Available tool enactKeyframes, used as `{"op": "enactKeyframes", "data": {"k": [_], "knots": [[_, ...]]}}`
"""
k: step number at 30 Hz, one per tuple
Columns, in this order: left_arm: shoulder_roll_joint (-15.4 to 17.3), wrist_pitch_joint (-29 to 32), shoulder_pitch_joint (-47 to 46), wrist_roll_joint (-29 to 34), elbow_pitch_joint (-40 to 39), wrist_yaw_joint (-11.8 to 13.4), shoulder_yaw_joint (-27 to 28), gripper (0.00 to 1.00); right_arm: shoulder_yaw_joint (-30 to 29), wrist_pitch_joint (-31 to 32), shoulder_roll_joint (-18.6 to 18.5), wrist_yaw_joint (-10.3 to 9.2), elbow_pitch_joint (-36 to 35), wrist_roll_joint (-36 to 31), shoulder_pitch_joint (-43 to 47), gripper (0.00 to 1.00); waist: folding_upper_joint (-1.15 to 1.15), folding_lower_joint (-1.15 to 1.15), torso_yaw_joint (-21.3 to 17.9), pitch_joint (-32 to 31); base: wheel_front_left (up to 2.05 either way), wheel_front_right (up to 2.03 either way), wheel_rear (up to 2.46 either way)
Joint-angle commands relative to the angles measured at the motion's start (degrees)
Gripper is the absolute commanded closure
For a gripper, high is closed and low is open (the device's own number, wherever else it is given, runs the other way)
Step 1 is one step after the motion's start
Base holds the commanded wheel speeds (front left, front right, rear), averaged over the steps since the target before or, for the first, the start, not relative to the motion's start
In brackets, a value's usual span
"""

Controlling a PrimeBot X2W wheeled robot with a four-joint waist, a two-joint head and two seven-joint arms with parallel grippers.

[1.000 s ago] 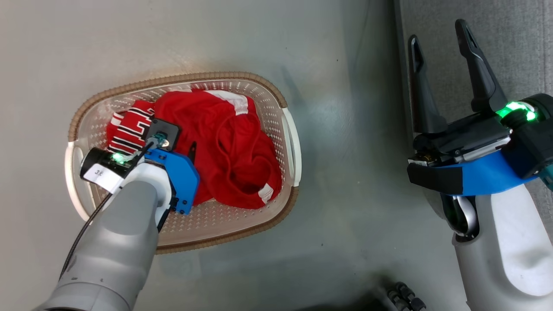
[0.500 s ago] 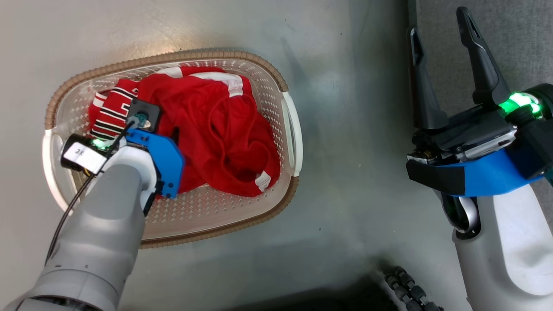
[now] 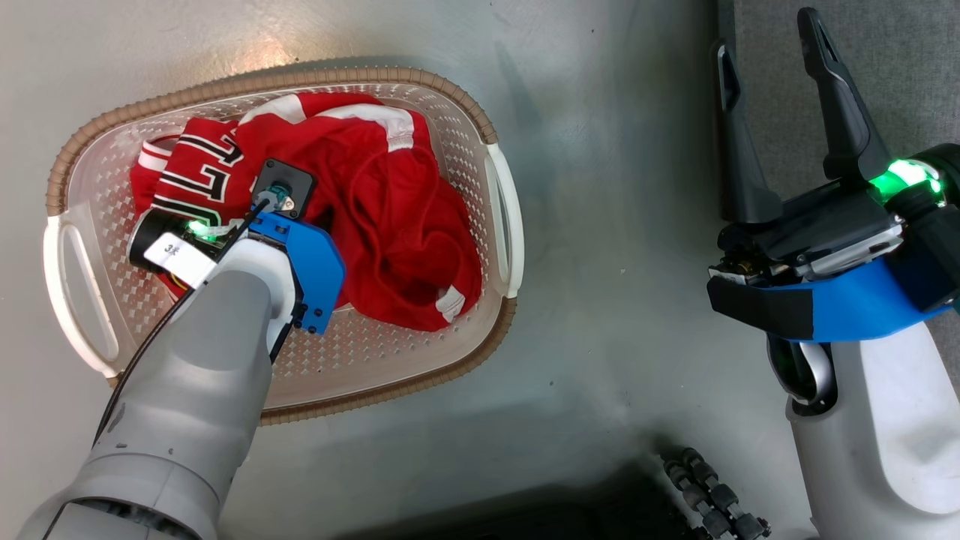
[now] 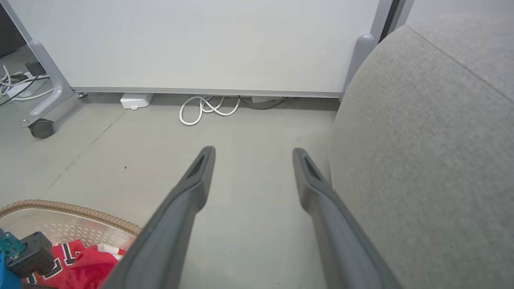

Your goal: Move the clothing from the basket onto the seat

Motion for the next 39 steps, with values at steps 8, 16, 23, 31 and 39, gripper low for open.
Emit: {"op": "enactKeyframes", "data": {"k": [8, 16, 23, 31, 39], "knots": [[-0.6, -3.7, -0.2, -1.2, 0.0, 0.0, -1.8, 1.00, 0.0, -0.2, 0.1, 0.04, 0.7, 0.4, -0.5, 0.00, 0.00, 0.00, 1.0, -2.1, 0.00, 0.00, 0.00], [-2.1, -10.7, 1.6, -4.2, -1.0, 0.0, -3.0, 1.00, 0.2, -0.2, -0.9, 0.04, 2.1, 0.3, 0.9, 0.00, 0.00, 0.00, 2.8, -7.9, 0.00, 0.00, 0.00], [-3.0, -13.4, 4.6, -8.0, -4.0, 0.0, -3.9, 1.00, -0.2, -0.2, -1.8, 0.04, 3.6, 0.2, 3.1, 0.00, 0.00, 0.00, 5.3, -14.6, 0.00, 0.00, 0.00], [-2.7, -13.8, 10.2, -9.9, -11.6, 0.0, -2.6, 1.00, -0.8, -0.2, -2.1, 0.04, 5.5, 0.5, 7.0, 0.00, 0.00, 0.00, 7.4, -23.2, 0.00, 0.00, 0.00], [-1.6, -13.8, 15.8, -7.8, -20.9, 0.8, 0.5, 1.00, -0.6, -0.2, -1.6, 0.04, 7.5, 0.5, 11.3, 0.00, 0.00, 0.00, 8.5, -31.9, 0.00, 0.00, 0.00]]}}
